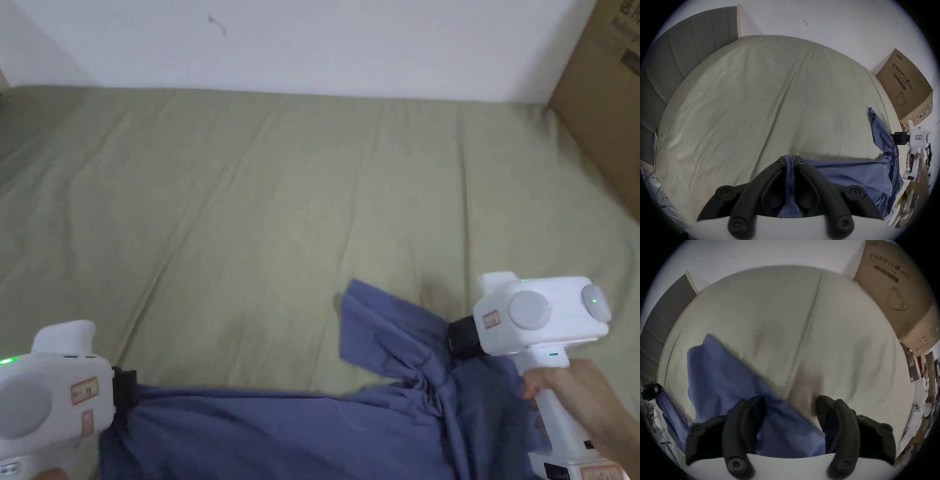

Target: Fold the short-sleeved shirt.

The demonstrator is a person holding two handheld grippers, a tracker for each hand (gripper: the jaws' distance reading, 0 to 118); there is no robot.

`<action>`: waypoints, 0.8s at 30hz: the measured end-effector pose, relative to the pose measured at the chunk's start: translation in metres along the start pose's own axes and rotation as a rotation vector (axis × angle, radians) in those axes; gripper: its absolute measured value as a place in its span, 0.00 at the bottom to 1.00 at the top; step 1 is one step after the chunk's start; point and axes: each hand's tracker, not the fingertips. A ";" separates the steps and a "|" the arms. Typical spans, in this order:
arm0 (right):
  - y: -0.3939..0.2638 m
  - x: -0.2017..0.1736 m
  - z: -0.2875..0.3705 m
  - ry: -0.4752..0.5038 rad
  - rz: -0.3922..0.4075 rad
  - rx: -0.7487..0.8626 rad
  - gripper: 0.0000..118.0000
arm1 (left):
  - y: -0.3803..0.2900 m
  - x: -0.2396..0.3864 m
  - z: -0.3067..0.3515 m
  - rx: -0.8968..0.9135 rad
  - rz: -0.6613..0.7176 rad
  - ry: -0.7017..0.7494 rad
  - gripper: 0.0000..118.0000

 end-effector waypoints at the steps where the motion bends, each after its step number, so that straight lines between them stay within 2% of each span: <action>1: -0.001 -0.004 0.004 0.008 0.018 0.008 0.57 | 0.000 0.000 0.000 -0.002 -0.001 -0.001 0.06; 3: -0.001 -0.003 0.010 0.022 0.007 0.013 0.40 | 0.002 -0.001 0.001 -0.003 -0.002 -0.005 0.06; 6: 0.000 -0.006 0.022 0.047 0.036 0.000 0.24 | 0.003 -0.001 0.007 0.000 -0.004 -0.008 0.06; 7: -0.001 -0.007 0.026 0.052 0.069 -0.007 0.07 | 0.003 0.000 0.012 0.006 -0.009 -0.008 0.06; 8: -0.005 -0.011 0.033 0.034 0.114 0.021 0.05 | 0.004 0.000 0.017 0.015 -0.018 -0.009 0.06; 9: -0.007 -0.013 0.040 -0.004 0.125 0.045 0.05 | 0.004 0.000 0.023 0.022 -0.024 -0.009 0.06; 10: -0.008 -0.013 0.048 -0.001 0.122 0.054 0.05 | 0.004 0.000 0.030 0.033 -0.030 -0.009 0.06; 13: -0.006 -0.004 0.080 0.035 0.032 0.110 0.05 | 0.007 -0.001 0.052 0.064 -0.043 -0.013 0.06; 17: 0.002 0.022 0.139 -0.010 -0.004 0.231 0.05 | 0.023 -0.001 0.087 0.129 -0.083 -0.007 0.06; 24: 0.001 0.079 0.252 -0.006 -0.165 0.411 0.05 | 0.055 0.006 0.154 0.286 -0.158 0.002 0.06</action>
